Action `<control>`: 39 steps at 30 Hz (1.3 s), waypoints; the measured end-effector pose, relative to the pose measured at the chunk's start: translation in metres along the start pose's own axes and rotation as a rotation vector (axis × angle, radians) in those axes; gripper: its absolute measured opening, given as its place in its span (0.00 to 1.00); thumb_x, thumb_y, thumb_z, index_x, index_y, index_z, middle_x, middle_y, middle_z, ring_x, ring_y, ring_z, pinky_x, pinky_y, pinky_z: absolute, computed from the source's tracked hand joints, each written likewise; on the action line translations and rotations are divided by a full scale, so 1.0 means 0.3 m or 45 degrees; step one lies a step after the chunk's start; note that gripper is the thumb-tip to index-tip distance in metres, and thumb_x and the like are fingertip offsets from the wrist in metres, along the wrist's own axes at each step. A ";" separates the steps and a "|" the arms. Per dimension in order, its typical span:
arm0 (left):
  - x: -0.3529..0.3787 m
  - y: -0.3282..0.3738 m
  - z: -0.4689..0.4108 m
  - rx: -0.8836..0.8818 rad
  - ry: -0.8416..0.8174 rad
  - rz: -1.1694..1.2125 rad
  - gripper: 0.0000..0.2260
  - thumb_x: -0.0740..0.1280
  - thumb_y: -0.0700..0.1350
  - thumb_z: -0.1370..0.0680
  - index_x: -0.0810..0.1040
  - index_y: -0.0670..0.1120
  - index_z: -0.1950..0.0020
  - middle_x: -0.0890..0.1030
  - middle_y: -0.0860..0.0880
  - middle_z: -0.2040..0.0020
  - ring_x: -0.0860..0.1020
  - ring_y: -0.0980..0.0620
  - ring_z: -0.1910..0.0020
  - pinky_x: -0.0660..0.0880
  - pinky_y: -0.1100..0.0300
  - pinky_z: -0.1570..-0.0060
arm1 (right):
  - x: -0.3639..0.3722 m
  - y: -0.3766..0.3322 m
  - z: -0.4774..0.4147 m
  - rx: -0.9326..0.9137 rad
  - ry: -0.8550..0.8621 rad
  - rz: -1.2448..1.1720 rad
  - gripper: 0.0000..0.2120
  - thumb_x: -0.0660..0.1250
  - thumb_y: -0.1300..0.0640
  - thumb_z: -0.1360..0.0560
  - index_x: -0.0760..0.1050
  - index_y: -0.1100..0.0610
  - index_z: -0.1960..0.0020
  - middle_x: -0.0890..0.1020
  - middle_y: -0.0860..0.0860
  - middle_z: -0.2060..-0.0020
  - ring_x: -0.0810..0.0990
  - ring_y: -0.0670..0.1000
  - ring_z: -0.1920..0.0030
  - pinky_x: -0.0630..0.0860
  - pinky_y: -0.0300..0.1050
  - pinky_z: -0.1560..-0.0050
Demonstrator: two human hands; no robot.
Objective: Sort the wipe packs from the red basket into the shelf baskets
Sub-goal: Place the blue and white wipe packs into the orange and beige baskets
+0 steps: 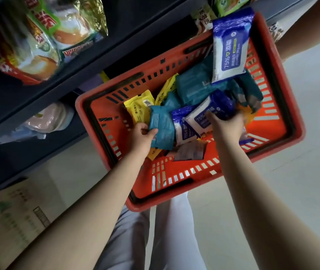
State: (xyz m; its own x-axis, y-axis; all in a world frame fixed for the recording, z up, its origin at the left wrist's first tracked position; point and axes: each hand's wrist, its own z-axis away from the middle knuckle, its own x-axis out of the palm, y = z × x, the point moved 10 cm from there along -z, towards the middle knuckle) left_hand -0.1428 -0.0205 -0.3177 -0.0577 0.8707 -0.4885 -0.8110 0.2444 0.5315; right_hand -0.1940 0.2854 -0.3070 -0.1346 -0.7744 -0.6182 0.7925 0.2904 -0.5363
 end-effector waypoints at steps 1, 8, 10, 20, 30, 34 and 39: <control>-0.011 0.004 0.010 0.011 0.017 0.018 0.13 0.70 0.42 0.24 0.76 0.39 0.43 0.76 0.48 0.52 0.75 0.52 0.54 0.69 0.64 0.64 | -0.016 -0.040 0.046 -0.006 -0.006 -0.078 0.29 0.77 0.39 0.41 0.69 0.45 0.47 0.80 0.47 0.46 0.79 0.53 0.44 0.76 0.54 0.41; -0.179 0.119 0.185 0.179 0.141 0.128 0.07 0.71 0.42 0.25 0.74 0.46 0.59 0.78 0.52 0.61 0.76 0.52 0.59 0.70 0.61 0.60 | -0.189 -0.121 0.258 0.066 -0.127 -0.670 0.23 0.78 0.55 0.35 0.71 0.52 0.44 0.83 0.53 0.48 0.84 0.56 0.51 0.82 0.54 0.51; -0.270 0.165 0.280 0.161 0.143 0.198 0.08 0.71 0.44 0.25 0.74 0.49 0.61 0.80 0.50 0.59 0.77 0.52 0.59 0.70 0.62 0.62 | -0.269 -0.188 0.352 0.088 -0.192 -0.780 0.25 0.78 0.58 0.33 0.70 0.54 0.41 0.83 0.54 0.49 0.85 0.55 0.53 0.83 0.51 0.57; -0.927 0.363 0.884 0.121 0.146 1.043 0.07 0.72 0.41 0.27 0.76 0.46 0.62 0.80 0.41 0.56 0.78 0.46 0.59 0.73 0.54 0.57 | -0.505 -0.728 1.078 0.011 -0.736 -0.945 0.10 0.71 0.59 0.26 0.77 0.58 0.46 0.83 0.56 0.57 0.82 0.51 0.62 0.80 0.40 0.63; -1.674 0.377 1.094 0.407 0.228 1.202 0.03 0.68 0.44 0.22 0.76 0.45 0.53 0.84 0.46 0.54 0.83 0.51 0.59 0.73 0.53 0.59 | -0.312 -1.123 1.663 -0.217 -0.995 -0.963 0.24 0.72 0.58 0.27 0.71 0.62 0.34 0.84 0.56 0.50 0.84 0.52 0.51 0.78 0.42 0.54; -1.915 0.333 1.085 0.463 0.249 1.242 0.07 0.68 0.43 0.22 0.78 0.46 0.44 0.83 0.45 0.45 0.82 0.49 0.48 0.77 0.52 0.57 | -0.178 -1.196 1.876 -0.366 -1.090 -0.954 0.19 0.70 0.63 0.27 0.74 0.60 0.36 0.85 0.55 0.48 0.84 0.54 0.48 0.78 0.45 0.46; -2.135 0.334 1.045 0.530 0.288 1.381 0.11 0.69 0.42 0.23 0.79 0.48 0.41 0.84 0.48 0.45 0.82 0.50 0.46 0.79 0.50 0.52 | -0.069 -1.347 2.044 -0.544 -1.158 -0.928 0.11 0.69 0.65 0.26 0.76 0.57 0.45 0.85 0.53 0.53 0.85 0.51 0.51 0.82 0.44 0.52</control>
State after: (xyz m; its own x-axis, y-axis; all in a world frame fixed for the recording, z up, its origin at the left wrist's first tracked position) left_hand -0.0045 -0.4198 0.2655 -0.7348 0.6234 0.2674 -0.0252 -0.4190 0.9076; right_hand -0.1467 -0.1605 0.2748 0.1343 -0.8911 0.4335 0.4255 -0.3432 -0.8373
